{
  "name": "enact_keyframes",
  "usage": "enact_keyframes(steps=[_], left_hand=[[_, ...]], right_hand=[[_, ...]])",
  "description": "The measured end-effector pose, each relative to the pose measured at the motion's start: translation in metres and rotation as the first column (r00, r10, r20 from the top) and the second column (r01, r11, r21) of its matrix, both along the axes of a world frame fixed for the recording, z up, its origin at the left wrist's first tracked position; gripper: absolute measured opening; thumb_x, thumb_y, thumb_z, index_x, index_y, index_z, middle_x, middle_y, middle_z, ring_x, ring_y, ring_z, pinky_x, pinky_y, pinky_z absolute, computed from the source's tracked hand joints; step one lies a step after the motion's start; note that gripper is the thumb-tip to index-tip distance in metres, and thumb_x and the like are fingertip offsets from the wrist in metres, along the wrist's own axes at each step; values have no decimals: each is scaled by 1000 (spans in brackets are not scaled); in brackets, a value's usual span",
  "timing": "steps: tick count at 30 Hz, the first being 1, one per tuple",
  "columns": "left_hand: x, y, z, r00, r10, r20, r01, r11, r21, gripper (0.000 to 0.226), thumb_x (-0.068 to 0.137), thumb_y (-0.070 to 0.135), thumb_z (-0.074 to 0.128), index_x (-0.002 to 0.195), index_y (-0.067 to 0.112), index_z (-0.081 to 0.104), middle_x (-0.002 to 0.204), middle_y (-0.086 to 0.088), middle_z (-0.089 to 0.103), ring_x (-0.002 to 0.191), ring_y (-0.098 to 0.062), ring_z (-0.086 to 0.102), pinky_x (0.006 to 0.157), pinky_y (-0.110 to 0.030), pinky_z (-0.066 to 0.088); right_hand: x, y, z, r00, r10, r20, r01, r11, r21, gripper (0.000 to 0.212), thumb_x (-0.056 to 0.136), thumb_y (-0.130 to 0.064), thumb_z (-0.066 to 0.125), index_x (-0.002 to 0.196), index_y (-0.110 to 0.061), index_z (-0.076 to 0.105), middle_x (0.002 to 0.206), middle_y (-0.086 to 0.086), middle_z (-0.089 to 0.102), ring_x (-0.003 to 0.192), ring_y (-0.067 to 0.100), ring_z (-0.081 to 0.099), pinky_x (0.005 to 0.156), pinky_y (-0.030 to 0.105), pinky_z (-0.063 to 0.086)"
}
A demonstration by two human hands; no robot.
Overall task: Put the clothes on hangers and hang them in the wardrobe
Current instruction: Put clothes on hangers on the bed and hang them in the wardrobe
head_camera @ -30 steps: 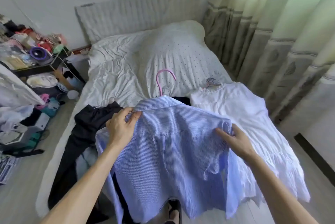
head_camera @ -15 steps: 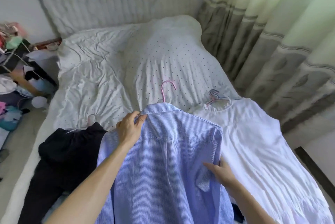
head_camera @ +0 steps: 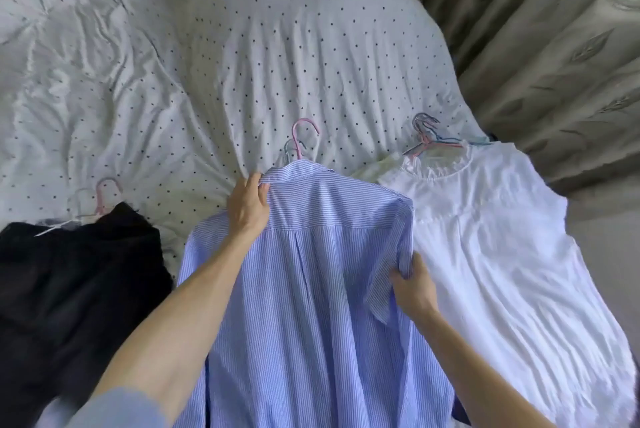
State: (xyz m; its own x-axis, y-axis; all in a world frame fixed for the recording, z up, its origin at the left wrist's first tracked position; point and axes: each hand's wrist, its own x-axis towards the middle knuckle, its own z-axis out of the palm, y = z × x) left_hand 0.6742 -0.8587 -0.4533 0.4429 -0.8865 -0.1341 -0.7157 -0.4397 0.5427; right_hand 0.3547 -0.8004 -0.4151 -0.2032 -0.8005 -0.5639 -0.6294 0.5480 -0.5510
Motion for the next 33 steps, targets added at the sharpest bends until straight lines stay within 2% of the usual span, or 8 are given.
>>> enact_keyframes(steps=[6,8,12,18,23,27,30,33], left_hand=[[25,-39,-96,994,89,66,-95,991,93,23,104,20,46,117,4,56,104,-24,60,97,-43,56,80,-49,42],[29,-48,-131,994,71,84,-81,990,114,22,103,20,49,114,4,58,101,-23,62,95,-42,57,76,-48,41],[28,-55,-192,985,88,147,-109,983,145,21,99,21,55,109,3,62,99,-25,64,97,-43,57,75,-49,43],[22,-40,-229,961,55,270,-83,992,93,31,101,33,47,111,7,58,107,-24,57,104,-44,52,79,-55,43],[17,-28,-203,956,29,294,-62,993,105,42,99,40,39,122,8,55,114,-23,58,103,-41,53,87,-55,45],[3,46,-169,952,164,257,-175,984,18,57,98,43,50,146,13,40,148,-16,44,134,-39,40,113,-58,26],[-7,145,-147,943,276,185,-301,945,128,65,97,53,41,151,18,31,158,-13,29,143,-37,28,116,-60,18],[-15,265,-128,903,395,170,-429,854,295,75,93,68,29,155,27,19,163,-11,16,148,-35,19,116,-62,13]], right_hand=[[22,-41,-60,999,52,-7,-52,998,32,31,95,-17,51,125,-24,49,89,-3,67,75,20,62,62,33,44],[27,-44,-89,984,166,-67,-161,984,77,47,97,-22,51,142,-30,40,111,0,68,89,25,64,66,33,44],[35,-19,-147,800,543,-255,-535,838,109,74,94,-34,51,157,-12,20,158,9,32,141,34,36,117,40,28],[30,-4,-182,667,703,-248,-674,711,203,87,94,-45,45,157,-6,1,165,11,10,151,33,15,121,37,10],[21,-11,-161,652,709,-269,-668,705,241,96,89,-52,57,158,-15,2,165,1,13,150,28,17,122,41,17],[10,16,-139,644,669,-371,-641,737,216,99,83,-63,53,158,-21,4,163,1,16,151,26,12,121,46,18],[-7,54,-120,655,647,-390,-551,762,339,100,84,-75,44,157,-30,-9,165,5,-6,151,32,-3,121,51,6],[-34,84,-101,730,558,-395,-394,815,425,109,77,-86,42,155,-34,-14,163,10,-8,148,35,6,119,52,10]])
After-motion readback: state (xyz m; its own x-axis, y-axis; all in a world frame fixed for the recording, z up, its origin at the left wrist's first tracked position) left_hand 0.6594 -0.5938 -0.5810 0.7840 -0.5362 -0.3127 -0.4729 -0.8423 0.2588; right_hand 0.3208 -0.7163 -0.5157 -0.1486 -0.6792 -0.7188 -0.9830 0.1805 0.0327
